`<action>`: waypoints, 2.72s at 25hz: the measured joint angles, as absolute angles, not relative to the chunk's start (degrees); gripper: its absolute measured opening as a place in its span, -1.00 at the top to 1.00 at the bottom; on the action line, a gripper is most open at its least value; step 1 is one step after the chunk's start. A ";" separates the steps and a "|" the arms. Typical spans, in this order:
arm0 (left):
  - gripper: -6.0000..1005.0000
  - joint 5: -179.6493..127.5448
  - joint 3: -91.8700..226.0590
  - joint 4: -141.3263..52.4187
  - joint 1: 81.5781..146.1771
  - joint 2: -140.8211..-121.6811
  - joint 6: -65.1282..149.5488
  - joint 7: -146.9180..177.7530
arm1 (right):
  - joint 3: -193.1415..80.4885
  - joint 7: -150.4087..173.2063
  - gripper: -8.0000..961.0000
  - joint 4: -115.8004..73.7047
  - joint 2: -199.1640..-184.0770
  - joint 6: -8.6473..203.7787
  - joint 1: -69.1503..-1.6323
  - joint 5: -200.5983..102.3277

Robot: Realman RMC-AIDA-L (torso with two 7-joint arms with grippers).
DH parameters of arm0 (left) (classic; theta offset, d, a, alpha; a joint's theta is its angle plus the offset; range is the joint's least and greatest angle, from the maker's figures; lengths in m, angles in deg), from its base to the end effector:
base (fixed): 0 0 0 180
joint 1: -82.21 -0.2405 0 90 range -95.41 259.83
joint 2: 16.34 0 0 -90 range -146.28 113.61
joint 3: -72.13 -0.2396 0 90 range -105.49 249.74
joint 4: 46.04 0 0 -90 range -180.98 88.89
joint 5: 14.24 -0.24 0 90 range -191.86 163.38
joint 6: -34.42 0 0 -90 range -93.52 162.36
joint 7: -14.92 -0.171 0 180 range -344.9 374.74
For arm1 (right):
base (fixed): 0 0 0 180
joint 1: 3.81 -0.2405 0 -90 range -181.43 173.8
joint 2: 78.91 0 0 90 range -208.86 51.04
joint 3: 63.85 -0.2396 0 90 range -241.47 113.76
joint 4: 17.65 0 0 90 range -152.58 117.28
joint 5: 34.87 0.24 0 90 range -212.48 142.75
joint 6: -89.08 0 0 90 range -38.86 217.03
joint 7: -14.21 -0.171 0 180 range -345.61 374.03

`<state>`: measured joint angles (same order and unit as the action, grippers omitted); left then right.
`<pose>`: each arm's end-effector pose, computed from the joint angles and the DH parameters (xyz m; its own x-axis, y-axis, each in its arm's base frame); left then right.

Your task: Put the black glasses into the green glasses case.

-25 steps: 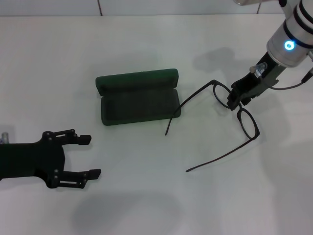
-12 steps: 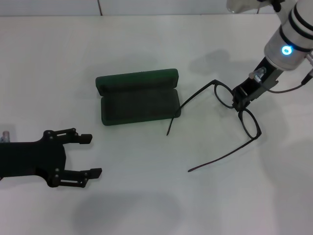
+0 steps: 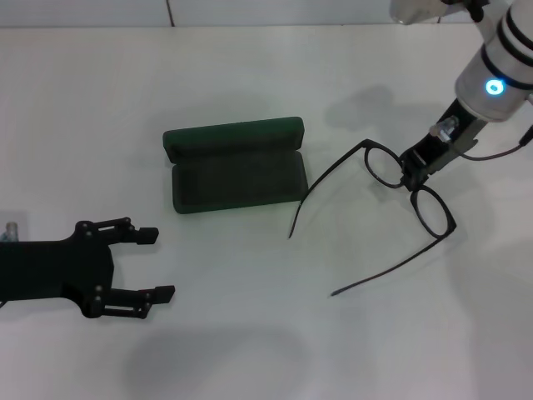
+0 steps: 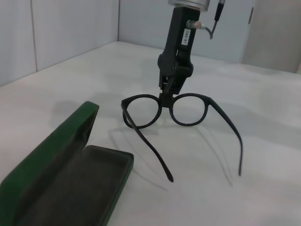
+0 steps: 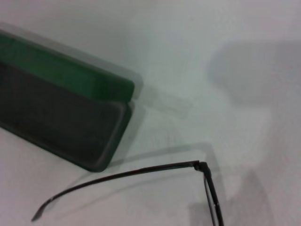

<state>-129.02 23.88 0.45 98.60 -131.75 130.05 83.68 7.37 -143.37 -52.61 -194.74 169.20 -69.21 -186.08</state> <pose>-0.3163 0.2880 0.0133 0.9126 0.2381 0.3323 0.3100 -0.9329 -0.1831 0.1398 0.4438 -0.0564 0.5403 -0.8075 0.2365 -0.6718 -0.5833 -0.4565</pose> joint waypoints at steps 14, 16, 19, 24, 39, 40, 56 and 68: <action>-0.76 -128.45 23.88 -3.08 99.82 -132.68 133.39 84.97 | -6.74 -125.99 0.87 -66.96 -193.79 174.70 -57.73 -177.03; -0.76 -128.43 23.88 -5.45 101.09 -132.75 133.33 84.86 | -9.73 -122.47 0.87 -67.10 -193.37 173.99 -56.04 -173.01; -0.75 -128.43 23.88 -7.76 102.50 -132.99 133.21 84.76 | -12.66 -117.02 0.87 -66.79 -192.74 172.78 -54.05 -166.58; -0.75 -128.00 23.88 -10.68 105.00 -134.69 133.39 84.82 | -13.83 -107.71 0.87 -64.22 -192.28 169.68 -51.39 -154.54; 0.00 -116.58 24.11 -22.99 111.57 -136.08 128.22 75.43 | -13.53 -88.59 0.87 -53.03 -194.30 168.44 -51.03 -133.52; 0.04 -115.28 24.11 -23.57 111.74 -136.08 128.22 75.29 | -13.49 -88.11 0.87 -52.52 -194.36 168.60 -51.02 -133.13; 0.91 -113.28 24.21 -24.86 113.82 -136.20 127.78 75.21 | -12.31 -80.70 0.87 -43.58 -194.93 167.62 -52.84 -131.48; 0.99 -110.24 24.14 -24.87 114.41 -136.22 128.06 75.21 | -4.85 -80.29 0.87 -42.96 -194.99 165.52 -52.37 -131.49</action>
